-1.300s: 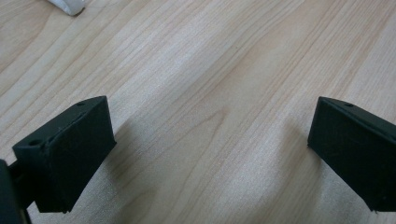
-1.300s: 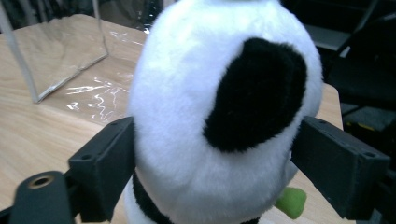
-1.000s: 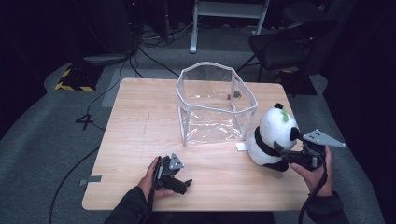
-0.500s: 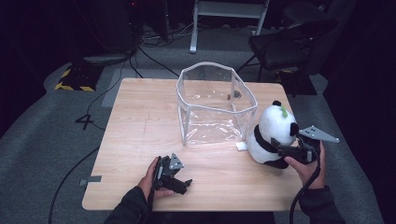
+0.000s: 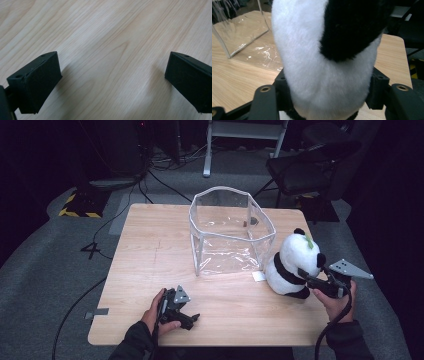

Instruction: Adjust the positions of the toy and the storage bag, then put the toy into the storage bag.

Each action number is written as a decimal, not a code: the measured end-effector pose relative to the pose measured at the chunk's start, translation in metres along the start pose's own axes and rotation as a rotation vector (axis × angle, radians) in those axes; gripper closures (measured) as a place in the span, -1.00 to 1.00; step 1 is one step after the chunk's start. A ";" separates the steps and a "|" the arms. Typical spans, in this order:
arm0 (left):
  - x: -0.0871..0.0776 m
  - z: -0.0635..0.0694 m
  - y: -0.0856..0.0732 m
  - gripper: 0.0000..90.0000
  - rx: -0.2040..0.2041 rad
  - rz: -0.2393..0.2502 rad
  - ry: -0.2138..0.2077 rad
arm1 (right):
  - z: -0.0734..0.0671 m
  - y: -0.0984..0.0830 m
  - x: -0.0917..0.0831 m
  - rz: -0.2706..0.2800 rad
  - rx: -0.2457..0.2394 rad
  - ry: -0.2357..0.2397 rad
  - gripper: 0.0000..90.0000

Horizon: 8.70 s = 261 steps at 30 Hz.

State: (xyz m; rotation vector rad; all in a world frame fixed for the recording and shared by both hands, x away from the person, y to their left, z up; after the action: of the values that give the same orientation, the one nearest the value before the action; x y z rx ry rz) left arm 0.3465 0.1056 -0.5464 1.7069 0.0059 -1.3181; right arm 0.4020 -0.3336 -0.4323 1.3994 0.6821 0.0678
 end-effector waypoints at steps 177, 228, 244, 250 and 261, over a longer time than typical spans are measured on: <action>-0.006 -0.014 -0.007 -0.99 -0.028 0.001 0.017 | -0.092 0.244 -0.013 0.345 -0.288 0.064 0.03; -0.007 -0.014 -0.008 -0.99 -0.033 0.005 0.019 | -0.147 0.205 0.111 0.122 -0.306 0.138 -0.01; -0.007 -0.014 -0.008 -0.99 -0.034 0.005 0.021 | -0.148 0.184 0.134 -0.013 -0.300 0.148 -0.09; -0.007 -0.014 -0.008 -0.99 -0.035 0.005 0.021 | -0.146 0.177 0.139 -0.044 -0.299 0.153 -0.11; -0.007 -0.013 -0.008 -0.99 -0.038 0.005 0.021 | -0.148 0.170 0.147 -0.092 -0.306 0.152 -0.18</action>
State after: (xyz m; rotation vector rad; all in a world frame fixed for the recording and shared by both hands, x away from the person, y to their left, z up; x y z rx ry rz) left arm 0.3492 0.1227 -0.5467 1.6878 0.0392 -1.2886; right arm 0.5093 -0.1060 -0.3376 1.0752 0.8247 0.1994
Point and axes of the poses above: each handheld gripper's, and its own axes: x roughly forward along the jaws, y roughly out of its top, z roughly to its right, the point moved 5 cm from there along x, roughly forward along the jaws, and after that the axes turned 1 degree about -x, right-handed, at the moved point
